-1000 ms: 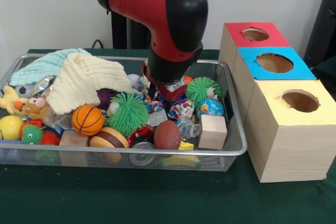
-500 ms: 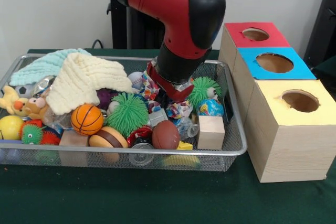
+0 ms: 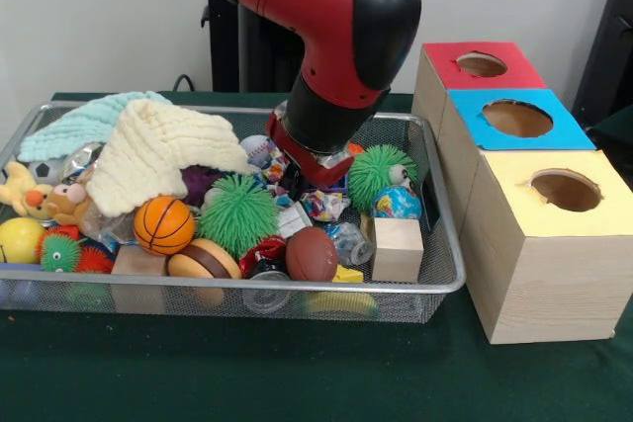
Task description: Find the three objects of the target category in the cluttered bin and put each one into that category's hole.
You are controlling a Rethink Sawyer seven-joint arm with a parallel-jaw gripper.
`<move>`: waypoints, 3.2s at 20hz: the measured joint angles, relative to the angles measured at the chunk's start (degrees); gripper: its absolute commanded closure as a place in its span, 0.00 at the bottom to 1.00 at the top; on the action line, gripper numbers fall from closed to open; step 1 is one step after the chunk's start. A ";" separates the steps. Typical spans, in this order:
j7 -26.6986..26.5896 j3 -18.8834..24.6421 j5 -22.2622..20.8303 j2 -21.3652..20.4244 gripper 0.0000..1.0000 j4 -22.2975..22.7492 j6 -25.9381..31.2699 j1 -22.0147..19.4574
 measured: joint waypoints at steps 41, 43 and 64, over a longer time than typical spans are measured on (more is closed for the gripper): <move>0.00 -3.04 10.57 -9.34 1.00 -15.12 28.58 -0.77; 0.00 -3.03 10.58 -9.23 1.00 -15.12 28.58 -0.13; 13.89 -5.05 12.62 -5.70 1.00 -21.11 28.60 10.91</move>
